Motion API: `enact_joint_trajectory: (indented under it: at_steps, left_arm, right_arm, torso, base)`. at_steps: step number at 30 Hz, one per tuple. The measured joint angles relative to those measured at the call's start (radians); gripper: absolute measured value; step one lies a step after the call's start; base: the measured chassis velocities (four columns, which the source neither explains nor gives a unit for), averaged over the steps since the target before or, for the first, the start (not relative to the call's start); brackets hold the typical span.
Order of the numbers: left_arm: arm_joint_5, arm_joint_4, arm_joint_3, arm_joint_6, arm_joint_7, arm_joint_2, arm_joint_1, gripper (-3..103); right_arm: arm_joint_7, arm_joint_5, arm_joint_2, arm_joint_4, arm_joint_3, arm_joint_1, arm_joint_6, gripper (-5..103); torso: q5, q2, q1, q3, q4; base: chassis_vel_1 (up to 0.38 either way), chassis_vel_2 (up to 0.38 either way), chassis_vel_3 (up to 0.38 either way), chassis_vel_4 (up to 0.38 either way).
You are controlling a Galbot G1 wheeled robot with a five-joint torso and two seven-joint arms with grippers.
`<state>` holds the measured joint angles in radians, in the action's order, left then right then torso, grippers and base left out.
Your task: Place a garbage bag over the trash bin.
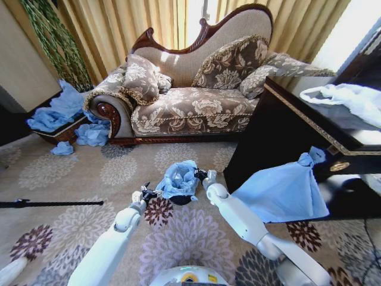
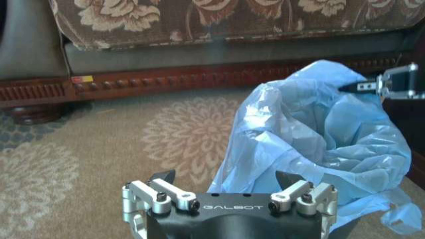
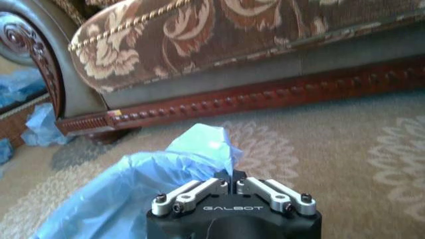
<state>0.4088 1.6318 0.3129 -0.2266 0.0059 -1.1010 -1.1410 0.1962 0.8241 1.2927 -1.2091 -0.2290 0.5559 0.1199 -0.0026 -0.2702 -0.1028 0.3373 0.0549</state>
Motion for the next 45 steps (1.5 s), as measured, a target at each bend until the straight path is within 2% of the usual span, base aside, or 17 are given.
enact_joint_trajectory:
  at_steps: [8,19,22,29,40,43,45]
  left_arm:
    - [-0.005,0.005,0.001,0.002,0.002,-0.01,-0.011,100]
    - [-0.007,0.012,0.005,0.004,0.002,-0.014,-0.02,100]
    - [-0.007,0.01,0.004,0.006,0.002,-0.02,-0.02,100]
    - [-0.008,0.004,-0.003,0.006,0.003,-0.026,-0.018,100]
    - [0.001,0.008,-0.003,0.004,0.009,-0.015,-0.01,100]
    - [0.029,0.024,-0.003,-0.004,0.019,0.003,-0.006,100]
    - [0.106,0.035,-0.003,-0.018,0.043,0.029,0.009,100]
  right_arm:
    - [-0.034,-0.011,-0.008,0.048,0.002,-0.033,0.005,0]
    - [-0.171,-0.09,0.001,0.197,0.001,-0.07,-0.021,0]
    - [-0.241,-0.125,0.011,0.266,0.008,-0.082,-0.052,0]
    - [-0.313,-0.171,0.044,0.356,0.028,-0.09,-0.098,0]
    - [-0.328,-0.186,0.083,0.392,0.034,-0.092,-0.117,0]
    - [-0.323,-0.185,0.08,0.38,0.029,-0.089,-0.117,0]
    - [-0.32,-0.184,0.081,0.378,0.028,-0.086,-0.117,0]
  torso:
    - [0.0,0.0,0.0,0.0,0.0]
    - [0.0,0.0,0.0,0.0,0.0]
    - [0.0,0.0,0.0,0.0,0.0]
    - [0.0,0.0,0.0,0.0,0.0001]
    - [-0.0002,0.0,0.0,0.0,0.0]
    - [-0.0002,0.0,0.0,0.0,0.0002]
    - [-0.0003,0.0,0.0,0.0,0.0001]
  base:
    - [0.0,0.0,0.0,0.0]
    - [0.0,0.0,0.0,0.0]
    - [0.0,0.0,0.0,0.0]
    - [0.0,0.0,0.0,0.0]
    - [0.0,0.0,0.0,0.0]
    - [0.0,0.0,0.0,0.0]
    - [0.0,0.0,0.0,0.0]
